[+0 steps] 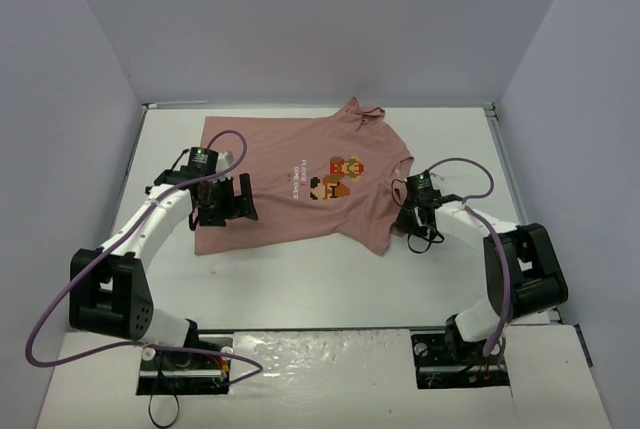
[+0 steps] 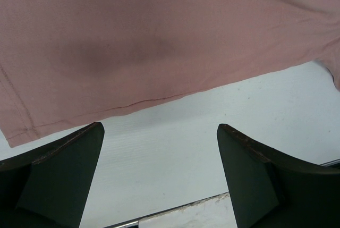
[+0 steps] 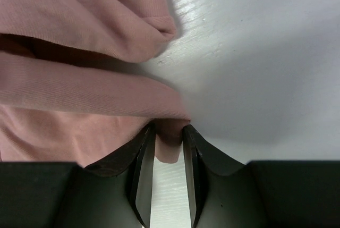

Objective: Fold and stack the t-shirts

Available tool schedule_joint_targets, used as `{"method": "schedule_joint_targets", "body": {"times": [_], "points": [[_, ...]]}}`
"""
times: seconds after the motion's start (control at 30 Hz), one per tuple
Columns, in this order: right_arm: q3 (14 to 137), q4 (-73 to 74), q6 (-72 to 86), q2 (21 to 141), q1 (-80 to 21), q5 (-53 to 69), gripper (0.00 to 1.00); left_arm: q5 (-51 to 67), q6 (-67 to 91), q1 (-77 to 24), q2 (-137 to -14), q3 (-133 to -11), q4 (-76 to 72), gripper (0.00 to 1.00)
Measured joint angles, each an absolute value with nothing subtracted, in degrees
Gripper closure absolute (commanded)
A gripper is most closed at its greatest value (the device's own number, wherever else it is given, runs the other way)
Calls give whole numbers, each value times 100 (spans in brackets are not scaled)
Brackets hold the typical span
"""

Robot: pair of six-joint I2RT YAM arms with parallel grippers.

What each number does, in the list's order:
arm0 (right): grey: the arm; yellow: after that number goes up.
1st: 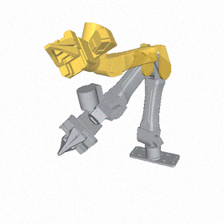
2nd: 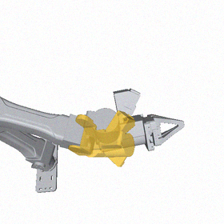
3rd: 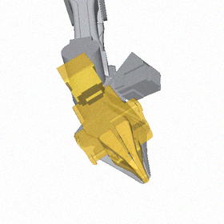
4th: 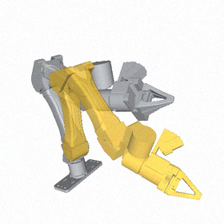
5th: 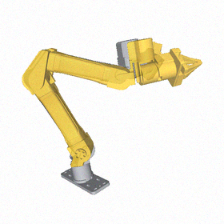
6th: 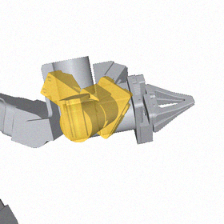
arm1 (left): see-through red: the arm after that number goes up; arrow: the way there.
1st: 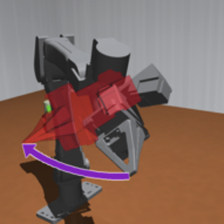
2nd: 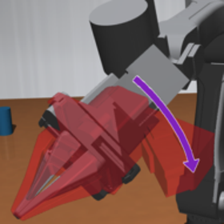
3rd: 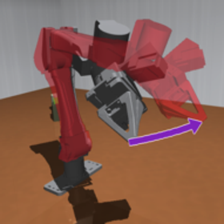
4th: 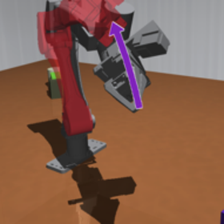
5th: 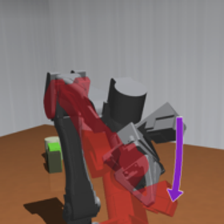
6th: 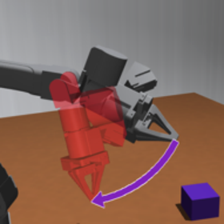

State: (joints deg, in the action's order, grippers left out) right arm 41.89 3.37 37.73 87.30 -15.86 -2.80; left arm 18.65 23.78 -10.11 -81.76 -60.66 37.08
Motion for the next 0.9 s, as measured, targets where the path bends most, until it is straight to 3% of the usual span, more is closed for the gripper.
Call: {"method": "schedule_joint_targets", "body": {"times": [0.23, 0.73, 0.9], "points": [[3985, 215, 3892, 8587, -1653, -390, 100, 1863, 2357, -992, -8176, -6066, 3713, 14], [4715, 1825, 3094, 7905, -1649, -784, 100, 1369, 2749, 180, -8090, -5363, 3739, 15], [4814, 2077, 2846, 7782, -1647, -790, 100, 1198, 3024, 492, -8204, -5116, 3687, 20]]}}
